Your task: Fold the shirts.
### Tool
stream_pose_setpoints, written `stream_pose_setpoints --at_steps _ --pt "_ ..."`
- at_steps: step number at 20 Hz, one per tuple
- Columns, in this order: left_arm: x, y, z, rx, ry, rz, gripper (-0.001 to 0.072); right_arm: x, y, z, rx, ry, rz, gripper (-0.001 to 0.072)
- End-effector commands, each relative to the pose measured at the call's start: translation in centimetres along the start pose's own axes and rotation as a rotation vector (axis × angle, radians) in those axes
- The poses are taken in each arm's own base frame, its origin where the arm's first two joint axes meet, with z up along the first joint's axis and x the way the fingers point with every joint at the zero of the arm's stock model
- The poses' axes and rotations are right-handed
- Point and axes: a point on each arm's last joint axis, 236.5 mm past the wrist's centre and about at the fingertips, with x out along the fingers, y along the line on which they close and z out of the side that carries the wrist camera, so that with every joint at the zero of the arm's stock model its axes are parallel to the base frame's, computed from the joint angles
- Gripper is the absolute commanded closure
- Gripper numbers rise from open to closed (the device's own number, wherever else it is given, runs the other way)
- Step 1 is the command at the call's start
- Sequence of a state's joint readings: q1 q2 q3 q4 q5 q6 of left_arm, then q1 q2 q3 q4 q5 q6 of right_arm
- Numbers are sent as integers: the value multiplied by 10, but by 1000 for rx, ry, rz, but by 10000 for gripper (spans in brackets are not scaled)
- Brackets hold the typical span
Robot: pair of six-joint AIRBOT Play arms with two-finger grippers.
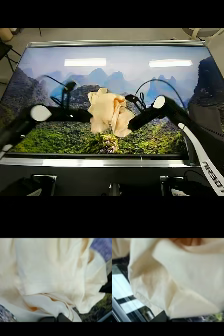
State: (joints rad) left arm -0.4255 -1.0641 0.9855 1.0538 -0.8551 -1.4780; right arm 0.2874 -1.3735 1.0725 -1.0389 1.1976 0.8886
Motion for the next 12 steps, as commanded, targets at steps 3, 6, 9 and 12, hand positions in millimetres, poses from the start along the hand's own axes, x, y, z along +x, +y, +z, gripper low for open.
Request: stream_pose_setpoints --at_steps 3,6,9,12 --pt "-285 -30 167 124 -759 209 686 -326 -26 72 -279 -323 -911 691" --pt "-431 -43 161 80 -1088 325 686 -506 58 37 -245 -712 -1223 693" --pt "-450 -65 140 55 -1125 253 686 -538 104 -2 -156 -896 -1179 692" --pt "-435 -56 135 61 -1064 284 685 -522 95 -21 -109 -800 -1164 692"
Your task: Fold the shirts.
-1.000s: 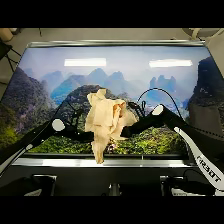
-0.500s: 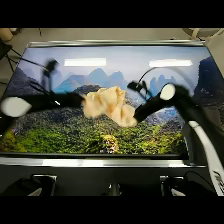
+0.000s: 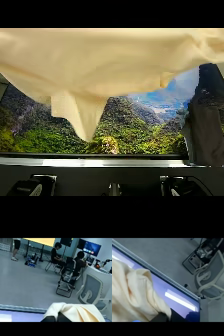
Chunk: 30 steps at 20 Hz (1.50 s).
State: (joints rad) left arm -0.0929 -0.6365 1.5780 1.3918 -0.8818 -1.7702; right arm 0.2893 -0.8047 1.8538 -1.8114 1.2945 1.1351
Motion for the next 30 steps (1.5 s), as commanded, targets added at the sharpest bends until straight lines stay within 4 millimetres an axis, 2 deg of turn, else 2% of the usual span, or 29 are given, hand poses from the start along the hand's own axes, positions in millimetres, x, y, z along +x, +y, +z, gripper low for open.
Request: stream_pose_setpoints --at_steps 1,3,5,7,9,11,12,13,15,16,17,18,19,20,22,23,24,26,27,28,30 --pt "-12 8 -5 8 26 39 685 -31 -17 -22 23 77 -50 691" --pt "0 21 -47 -5 159 69 685 -19 -8 -40 -11 171 -15 691" --pt "12 37 -110 -34 342 101 685 6 11 -63 -20 295 48 691" --pt "24 46 -181 -54 507 81 685 46 44 -99 -60 461 137 691" --pt "31 51 -255 -121 648 51 685 100 85 -145 -134 596 225 689" --pt "37 56 -320 -178 719 39 685 167 139 -194 -191 635 302 689" --pt "38 57 -347 -208 734 37 685 198 173 -221 -169 650 346 689" --pt "39 58 -369 -232 744 37 685 219 205 -247 -119 679 393 689" --pt "35 62 -406 -247 783 47 685 249 267 -291 16 776 495 689" --pt "32 64 -417 -249 807 53 684 256 291 -302 67 801 542 688" --pt "31 65 -422 -249 820 57 685 262 309 -307 119 806 578 656" --pt "33 66 -422 -249 817 59 684 265 322 -305 167 806 610 396" --pt "35 67 -419 -249 801 60 685 265 327 -296 178 780 643 227" --pt "38 68 -416 -248 784 62 684 264 324 -283 149 748 669 152" --pt "42 73 -412 -250 760 73 684 256 309 -255 64 709 709 126" --pt "43 76 -410 -251 752 80 684 247 307 -245 52 710 744 126" --pt "43 78 -409 -252 748 86 684 231 315 -239 57 716 813 118" --pt "44 80 -409 -239 746 87 684 203 342 -248 107 780 957 84" --pt "44 80 -409 -231 746 83 684 195 360 -257 161 805 1005 40" --pt "44 80 -409 -229 746 82 684 188 381 -267 240 833 1050 8" --pt "44 80 -409 -229 747 82 684 186 415 -284 424 890 1079 6"
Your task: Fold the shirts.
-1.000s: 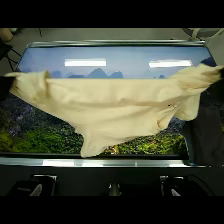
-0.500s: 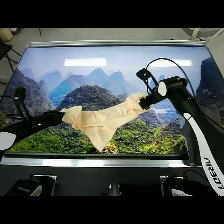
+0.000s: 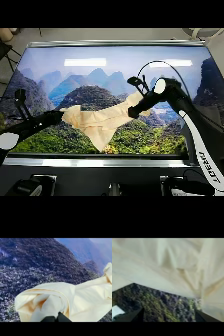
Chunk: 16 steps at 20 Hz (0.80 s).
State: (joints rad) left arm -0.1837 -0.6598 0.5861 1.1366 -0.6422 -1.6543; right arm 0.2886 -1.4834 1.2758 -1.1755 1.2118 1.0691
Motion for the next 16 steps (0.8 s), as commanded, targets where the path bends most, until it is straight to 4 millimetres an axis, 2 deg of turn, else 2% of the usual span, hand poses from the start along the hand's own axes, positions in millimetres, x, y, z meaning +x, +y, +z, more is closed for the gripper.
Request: stream_pose_setpoints --at_steps 1,5,11,12,14,15,16 --pt "0 1 1 7 -7 2 684 47 34 -5 201 -31 213 5" --pt "-1 0 3 8 -11 0 684 78 30 -6 365 -5 257 4" --pt "-2 -1 4 9 -16 -2 684 88 18 21 493 -111 230 24" --pt "-2 -1 5 9 -20 -3 684 89 20 23 491 -116 225 76" --pt "-2 -1 8 9 -31 -4 684 94 27 26 472 -119 221 229" --pt "-2 -1 8 9 -35 -4 684 98 30 25 466 -111 221 254" --pt "-2 -1 8 9 -35 -4 684 101 31 22 460 -95 224 336"
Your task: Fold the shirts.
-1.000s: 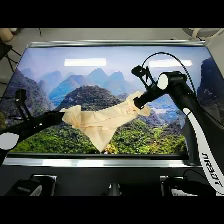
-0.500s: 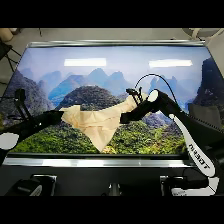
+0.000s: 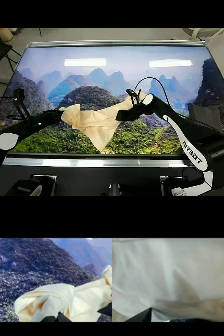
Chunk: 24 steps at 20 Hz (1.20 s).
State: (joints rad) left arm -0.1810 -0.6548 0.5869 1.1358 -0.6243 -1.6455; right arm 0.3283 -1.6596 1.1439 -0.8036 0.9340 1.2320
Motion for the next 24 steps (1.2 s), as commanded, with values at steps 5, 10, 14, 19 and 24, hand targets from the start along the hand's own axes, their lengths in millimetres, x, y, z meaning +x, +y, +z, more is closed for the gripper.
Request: stream_pose_setpoints --at_steps 5,10,14,19,24 --pt "-7 -9 18 66 -44 -15 684 -19 24 3 -279 9 8 694" --pt "-120 -102 159 317 -460 -137 684 -237 93 81 -865 -321 -415 693" --pt "-297 -177 247 455 -897 -192 684 -529 214 60 -1056 -1069 -806 693" --pt "-342 -199 249 452 -958 -263 684 -571 233 -7 -995 -1157 -742 691" --pt "-322 -189 242 487 -880 -204 685 -576 224 -16 -985 -1136 -785 691"
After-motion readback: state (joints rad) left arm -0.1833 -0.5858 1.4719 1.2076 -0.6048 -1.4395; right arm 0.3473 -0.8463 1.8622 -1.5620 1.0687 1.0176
